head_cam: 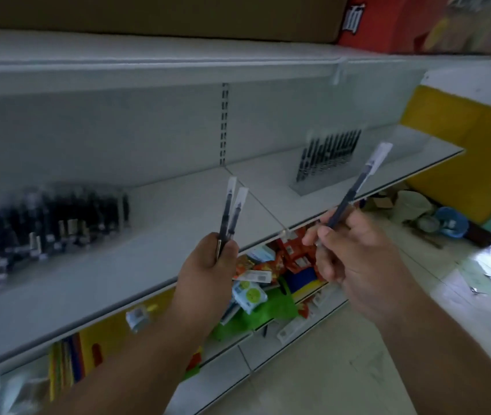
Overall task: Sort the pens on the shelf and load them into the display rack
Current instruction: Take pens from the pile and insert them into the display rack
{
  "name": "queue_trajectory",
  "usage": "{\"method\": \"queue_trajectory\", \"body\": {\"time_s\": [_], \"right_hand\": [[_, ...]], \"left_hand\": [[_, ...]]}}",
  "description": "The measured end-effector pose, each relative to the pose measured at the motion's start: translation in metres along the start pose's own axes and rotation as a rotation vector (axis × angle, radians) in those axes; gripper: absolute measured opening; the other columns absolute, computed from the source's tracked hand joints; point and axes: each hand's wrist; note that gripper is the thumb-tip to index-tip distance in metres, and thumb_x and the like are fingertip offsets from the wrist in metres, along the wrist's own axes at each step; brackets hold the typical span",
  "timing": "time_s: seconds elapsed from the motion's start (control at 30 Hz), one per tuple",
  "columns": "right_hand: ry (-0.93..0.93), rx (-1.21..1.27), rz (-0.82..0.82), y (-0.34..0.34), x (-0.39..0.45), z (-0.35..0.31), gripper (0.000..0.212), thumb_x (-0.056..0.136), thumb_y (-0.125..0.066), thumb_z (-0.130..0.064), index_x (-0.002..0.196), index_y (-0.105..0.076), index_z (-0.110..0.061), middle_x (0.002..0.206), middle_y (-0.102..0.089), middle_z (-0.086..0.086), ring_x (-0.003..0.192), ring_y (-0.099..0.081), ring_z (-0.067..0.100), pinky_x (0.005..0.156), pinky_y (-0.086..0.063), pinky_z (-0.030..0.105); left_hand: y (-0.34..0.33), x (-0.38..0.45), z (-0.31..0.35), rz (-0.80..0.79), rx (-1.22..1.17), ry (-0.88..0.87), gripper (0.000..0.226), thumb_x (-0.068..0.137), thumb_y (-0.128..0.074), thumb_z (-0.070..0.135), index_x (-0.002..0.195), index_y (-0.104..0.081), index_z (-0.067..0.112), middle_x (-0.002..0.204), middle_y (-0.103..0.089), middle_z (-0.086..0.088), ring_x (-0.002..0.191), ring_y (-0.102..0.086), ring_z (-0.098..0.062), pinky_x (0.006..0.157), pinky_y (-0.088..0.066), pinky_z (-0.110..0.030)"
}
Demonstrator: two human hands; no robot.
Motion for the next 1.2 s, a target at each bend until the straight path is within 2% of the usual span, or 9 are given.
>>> {"method": "queue_trajectory", "body": {"time_s": [0.3, 0.4, 0.53, 0.6, 0.7, 0.83, 0.9, 1.03, 1.2], "right_hand": [[0.08, -0.308, 0.291, 0.154, 0.022, -0.018, 0.026, 0.101, -0.049, -0.027, 0.085, -0.064, -0.014, 0.066, -0.062, 0.003, 0.048, -0.046, 0.014, 0.049, -0.038, 0.026], [0.075, -0.372, 0.305, 0.18, 0.051, -0.018, 0.01, 0.099, -0.055, -0.024, 0.095, -0.064, -0.022, 0.058, -0.057, -0.003, 0.052, -0.049, 0.013, 0.054, -0.042, 0.033], [0.111, -0.342, 0.307, 0.203, 0.097, -0.012, 0.021, 0.095, -0.059, -0.012, 0.107, -0.052, -0.028, 0.081, -0.067, -0.001, 0.056, -0.057, 0.011, 0.057, -0.047, 0.028], [0.13, -0.371, 0.31, 0.215, 0.118, -0.012, 0.013, 0.099, -0.054, -0.014, 0.104, -0.051, -0.026, 0.085, -0.069, 0.002, 0.055, -0.058, 0.012, 0.055, -0.046, 0.025], [0.124, -0.388, 0.313, 0.237, 0.149, -0.012, 0.01, 0.104, -0.044, -0.023, 0.101, -0.053, -0.02, 0.084, -0.07, 0.002, 0.056, -0.059, 0.014, 0.05, -0.046, 0.023], [0.095, -0.491, 0.331, 0.271, 0.185, -0.014, 0.02, 0.103, -0.045, -0.027, 0.096, -0.061, -0.017, 0.067, -0.067, 0.001, 0.053, -0.059, 0.005, 0.053, -0.046, 0.021], [0.12, -0.509, 0.312, 0.285, 0.206, -0.011, 0.016, 0.101, -0.049, -0.024, 0.096, -0.063, -0.019, 0.066, -0.067, 0.0, 0.054, -0.059, 0.003, 0.055, -0.046, 0.017], [0.2, -0.552, 0.224, 0.31, 0.26, 0.0, 0.008, 0.096, -0.059, -0.021, 0.089, -0.059, -0.023, 0.068, -0.068, -0.004, 0.064, -0.066, 0.016, 0.065, -0.057, 0.042], [0.271, -0.571, 0.05, 0.331, 0.338, 0.003, 0.022, 0.089, -0.07, -0.027, 0.074, -0.056, -0.02, 0.07, -0.067, 0.0, 0.073, -0.068, 0.025, 0.068, -0.058, 0.044]], "left_hand": [[-0.163, 0.008, 0.014, -0.14, 0.033, 0.018, 0.026, 0.099, -0.049, 0.04, 0.074, -0.054, 0.035, 0.056, -0.044, 0.008, 0.055, -0.042, -0.017, 0.059, -0.037, -0.038], [-0.191, 0.022, 0.018, -0.132, 0.084, 0.004, 0.032, 0.099, -0.048, 0.041, 0.068, -0.053, 0.037, 0.056, -0.045, 0.007, 0.054, -0.043, -0.016, 0.06, -0.039, -0.037], [-0.221, 0.06, 0.024, -0.196, 0.033, 0.013, 0.028, 0.1, -0.048, 0.038, 0.073, -0.054, 0.033, 0.058, -0.043, 0.009, 0.055, -0.038, -0.014, 0.061, -0.034, -0.038], [-0.237, 0.084, 0.029, -0.23, 0.01, 0.016, 0.029, 0.1, -0.048, 0.037, 0.073, -0.052, 0.028, 0.06, -0.04, 0.005, 0.055, -0.035, -0.015, 0.061, -0.033, -0.039], [-0.268, 0.12, 0.037, -0.225, -0.013, 0.011, 0.028, 0.099, -0.05, 0.037, 0.077, -0.052, 0.02, 0.059, -0.037, 0.004, 0.054, -0.034, -0.016, 0.061, -0.033, -0.039], [-0.305, 0.149, 0.044, -0.249, 0.039, -0.019, 0.032, 0.099, -0.049, 0.038, 0.068, -0.05, 0.03, 0.058, -0.041, 0.004, 0.054, -0.039, -0.014, 0.059, -0.038, -0.038], [-0.318, 0.16, 0.046, -0.237, 0.044, -0.01, 0.038, 0.099, -0.049, 0.035, 0.061, -0.046, 0.032, 0.057, -0.038, 0.004, 0.052, -0.037, -0.013, 0.056, -0.037, -0.036], [-0.343, 0.183, 0.049, -0.129, 0.035, -0.009, 0.04, 0.099, -0.05, 0.033, 0.061, -0.04, 0.03, 0.054, -0.037, 0.005, 0.048, -0.034, -0.011, 0.055, -0.033, -0.033], [-0.378, 0.198, 0.05, 0.105, -0.069, 0.03, 0.036, 0.102, -0.048, 0.028, 0.066, -0.042, 0.028, 0.057, -0.033, 0.007, 0.05, -0.029, -0.011, 0.053, -0.03, -0.029]]}}
Point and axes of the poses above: each hand's wrist, its own x-axis towards the middle knuckle, its own y-axis out of the back of the hand, z = x × y
